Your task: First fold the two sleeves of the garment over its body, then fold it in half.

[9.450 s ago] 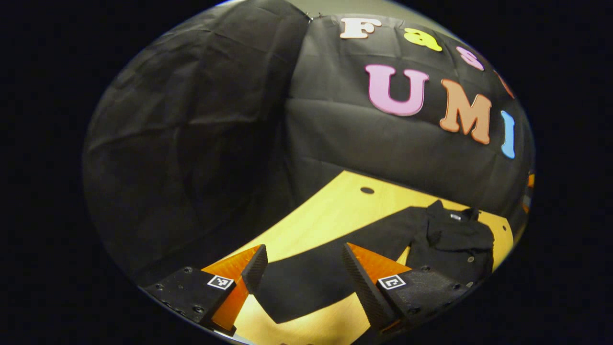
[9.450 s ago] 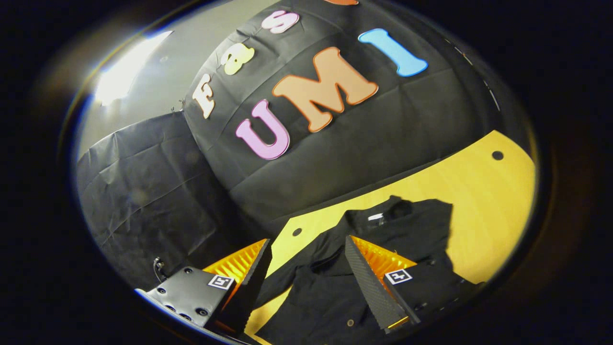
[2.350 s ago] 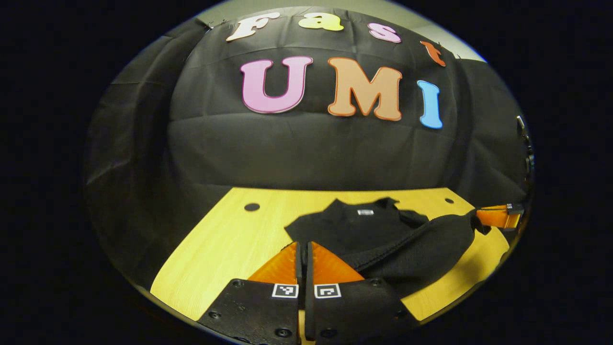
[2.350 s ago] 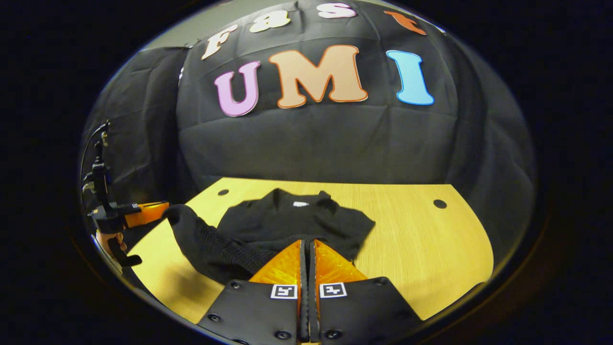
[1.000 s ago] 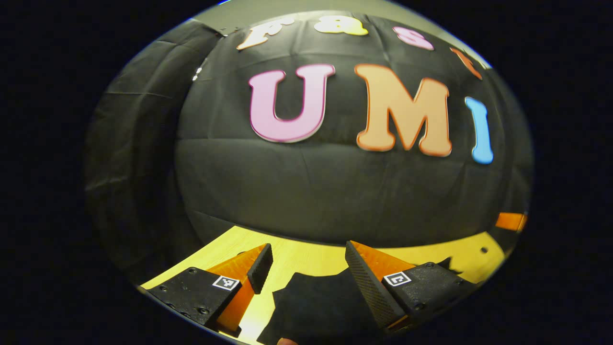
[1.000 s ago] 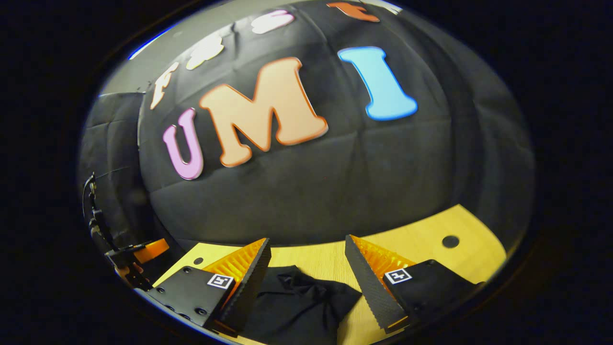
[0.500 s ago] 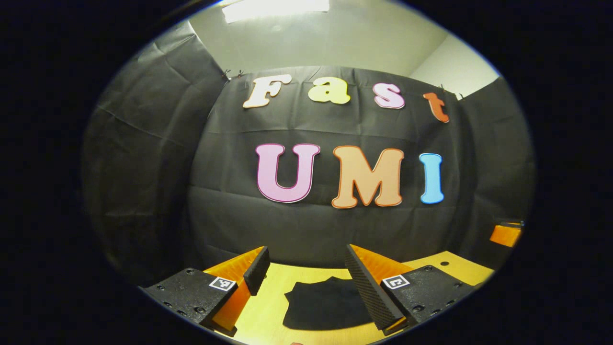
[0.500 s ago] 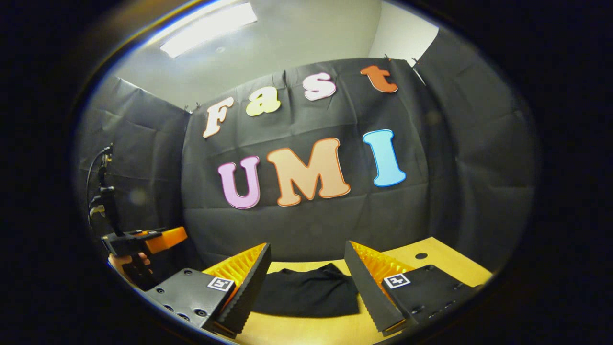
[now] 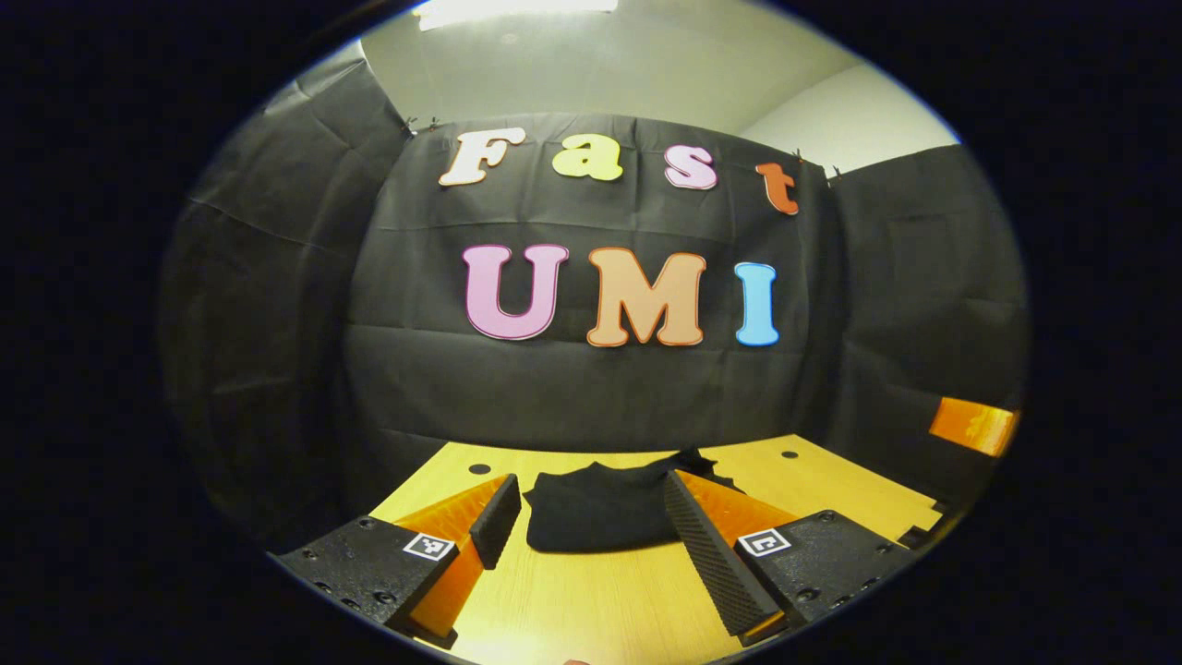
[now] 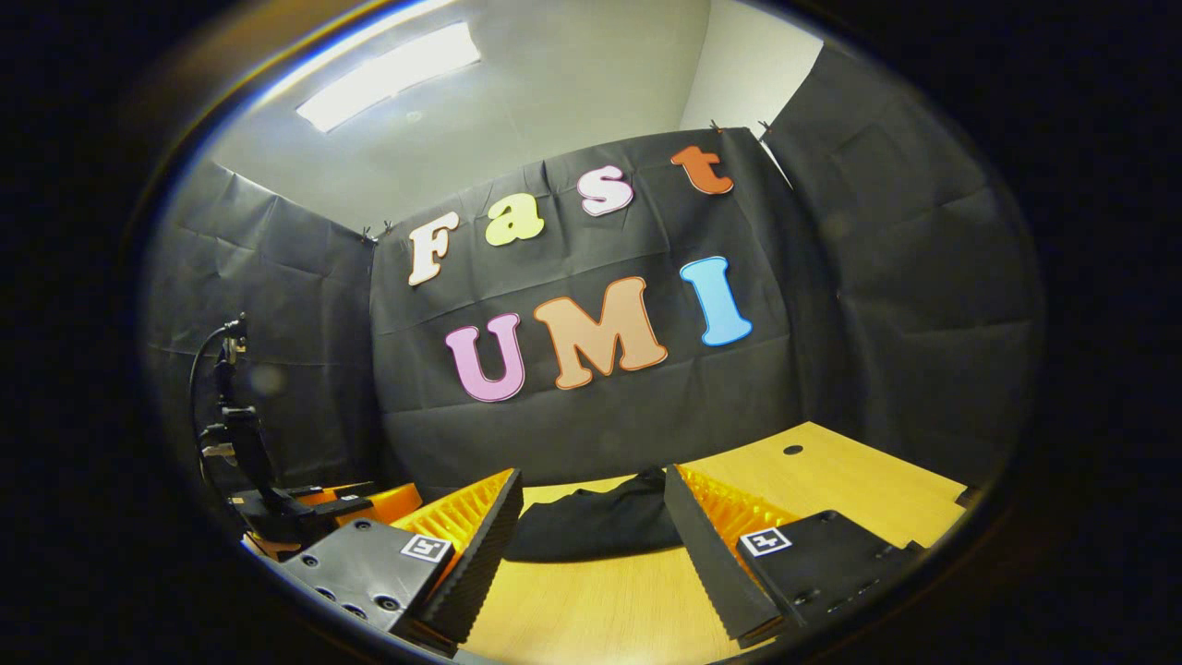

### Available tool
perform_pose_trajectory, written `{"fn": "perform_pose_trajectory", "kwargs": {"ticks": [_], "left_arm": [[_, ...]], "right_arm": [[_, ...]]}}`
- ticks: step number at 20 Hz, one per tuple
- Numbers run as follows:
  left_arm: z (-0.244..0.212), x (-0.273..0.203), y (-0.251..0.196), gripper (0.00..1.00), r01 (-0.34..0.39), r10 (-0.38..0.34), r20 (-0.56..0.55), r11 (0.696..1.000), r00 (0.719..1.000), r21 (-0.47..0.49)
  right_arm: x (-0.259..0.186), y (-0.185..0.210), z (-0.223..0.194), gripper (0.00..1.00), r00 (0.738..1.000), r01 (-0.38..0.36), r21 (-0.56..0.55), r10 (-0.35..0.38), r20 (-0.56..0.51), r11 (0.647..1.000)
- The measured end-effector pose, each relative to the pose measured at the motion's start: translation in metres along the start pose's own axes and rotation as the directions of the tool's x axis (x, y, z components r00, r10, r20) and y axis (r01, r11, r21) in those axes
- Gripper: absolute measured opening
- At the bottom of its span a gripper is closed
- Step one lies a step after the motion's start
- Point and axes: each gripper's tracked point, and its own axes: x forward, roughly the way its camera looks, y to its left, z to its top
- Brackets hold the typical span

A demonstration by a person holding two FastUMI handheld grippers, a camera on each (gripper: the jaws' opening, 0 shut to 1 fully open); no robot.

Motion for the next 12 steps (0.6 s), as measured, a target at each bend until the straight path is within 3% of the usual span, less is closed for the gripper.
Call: {"fn": "perform_pose_trajectory", "kwargs": {"ticks": [4,5,11,12], "left_arm": [[0.031,-0.012,0.011,0.99,-0.037,0.039,0.069,0.999,0.997,-0.026],[0.033,-0.012,0.011,0.95,-0.038,0.041,0.075,0.999,0.996,-0.035],[0.029,-0.007,-0.015,0.99,0.030,-0.020,0.076,0.991,0.997,-0.131],[0.025,-0.006,-0.019,0.99,0.043,-0.033,0.070,0.990,0.997,-0.138]], "right_arm": [[-0.011,-0.005,0.020,0.96,0.999,-0.005,-0.005,0.005,0.049,1.000],[-0.014,-0.007,0.024,0.97,0.998,-0.005,0.000,0.005,0.058,1.000],[-0.020,-0.001,0.029,1.00,0.997,-0.019,-0.010,0.019,0.070,1.000],[-0.019,0.002,0.025,0.96,0.997,-0.025,-0.018,0.026,0.067,1.000]]}}
